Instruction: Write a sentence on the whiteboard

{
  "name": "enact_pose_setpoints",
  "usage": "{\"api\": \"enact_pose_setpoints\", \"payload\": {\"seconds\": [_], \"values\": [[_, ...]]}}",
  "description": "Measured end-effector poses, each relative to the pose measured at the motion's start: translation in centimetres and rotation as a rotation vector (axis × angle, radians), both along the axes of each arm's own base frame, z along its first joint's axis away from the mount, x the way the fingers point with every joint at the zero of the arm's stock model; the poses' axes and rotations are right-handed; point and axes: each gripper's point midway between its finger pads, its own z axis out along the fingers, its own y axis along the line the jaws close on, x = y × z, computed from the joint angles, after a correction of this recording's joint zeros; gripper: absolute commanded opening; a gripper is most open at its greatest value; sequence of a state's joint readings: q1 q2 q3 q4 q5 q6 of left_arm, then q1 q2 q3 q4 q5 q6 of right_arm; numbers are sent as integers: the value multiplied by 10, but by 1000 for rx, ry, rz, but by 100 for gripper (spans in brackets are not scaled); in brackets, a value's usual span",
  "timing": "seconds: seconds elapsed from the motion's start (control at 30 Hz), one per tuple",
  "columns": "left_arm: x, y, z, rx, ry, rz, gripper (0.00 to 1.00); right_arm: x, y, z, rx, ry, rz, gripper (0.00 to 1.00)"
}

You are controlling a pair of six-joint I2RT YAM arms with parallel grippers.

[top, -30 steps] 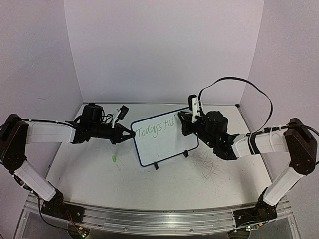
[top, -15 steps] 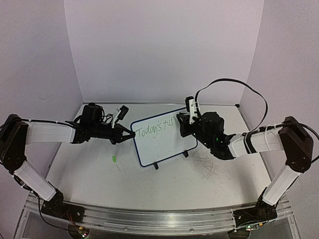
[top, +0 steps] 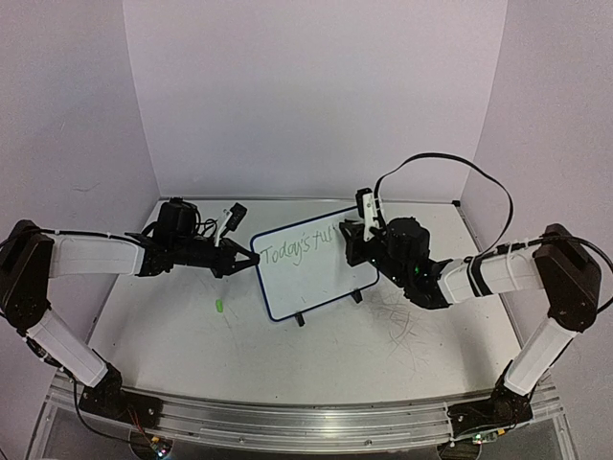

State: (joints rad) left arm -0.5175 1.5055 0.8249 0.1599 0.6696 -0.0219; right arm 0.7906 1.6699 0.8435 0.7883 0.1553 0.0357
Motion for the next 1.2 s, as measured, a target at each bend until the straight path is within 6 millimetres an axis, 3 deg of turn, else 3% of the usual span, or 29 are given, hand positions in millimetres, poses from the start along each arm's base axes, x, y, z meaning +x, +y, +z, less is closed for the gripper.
{"api": "enact_pose_setpoints", "payload": {"seconds": [0.23, 0.87, 1.07, 1.2], "values": [[0, 0, 0, 1, 2, 1, 0, -4, -3, -13, -8, 30, 2, 0], [1, 0, -1, 4, 1, 7, 0, -7, -9, -26, -15, 58, -12, 0], [0, -1, 0, 6, -4, 5, 0, -20, -26, -5, 24, 18, -29, 0], [0, -1, 0, 7, -5, 8, 0, -33, -40, 36, 105, -56, -25, 0]]}}
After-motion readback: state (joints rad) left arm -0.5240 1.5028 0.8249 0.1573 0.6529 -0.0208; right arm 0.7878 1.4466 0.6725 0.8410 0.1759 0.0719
